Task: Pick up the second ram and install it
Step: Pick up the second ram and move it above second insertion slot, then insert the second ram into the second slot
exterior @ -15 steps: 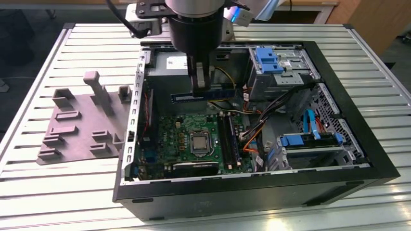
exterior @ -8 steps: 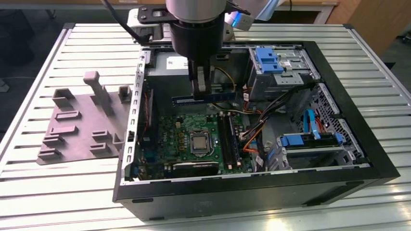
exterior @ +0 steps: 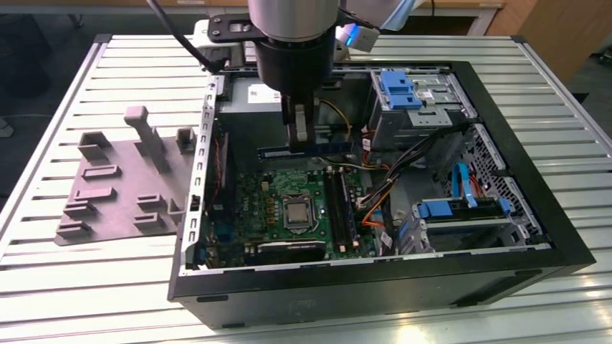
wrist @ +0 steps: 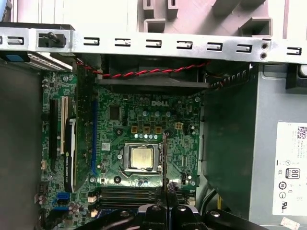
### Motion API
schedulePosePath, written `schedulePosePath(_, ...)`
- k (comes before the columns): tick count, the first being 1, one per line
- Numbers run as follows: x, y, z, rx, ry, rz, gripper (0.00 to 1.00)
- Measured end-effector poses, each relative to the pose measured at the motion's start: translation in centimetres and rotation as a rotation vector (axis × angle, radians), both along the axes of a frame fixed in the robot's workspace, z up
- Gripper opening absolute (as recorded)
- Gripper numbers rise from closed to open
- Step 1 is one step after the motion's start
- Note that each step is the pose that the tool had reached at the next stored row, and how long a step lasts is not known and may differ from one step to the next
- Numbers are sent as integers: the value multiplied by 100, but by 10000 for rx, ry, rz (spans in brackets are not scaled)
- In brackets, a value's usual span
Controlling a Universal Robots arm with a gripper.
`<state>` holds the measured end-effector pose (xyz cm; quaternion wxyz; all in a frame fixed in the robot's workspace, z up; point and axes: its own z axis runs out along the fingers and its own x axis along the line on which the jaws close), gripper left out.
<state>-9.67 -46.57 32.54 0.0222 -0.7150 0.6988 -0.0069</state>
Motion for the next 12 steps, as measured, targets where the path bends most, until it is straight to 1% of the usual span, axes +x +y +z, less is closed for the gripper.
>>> schedulePosePath(12,1,-5,-17,2,-1,-3,12)
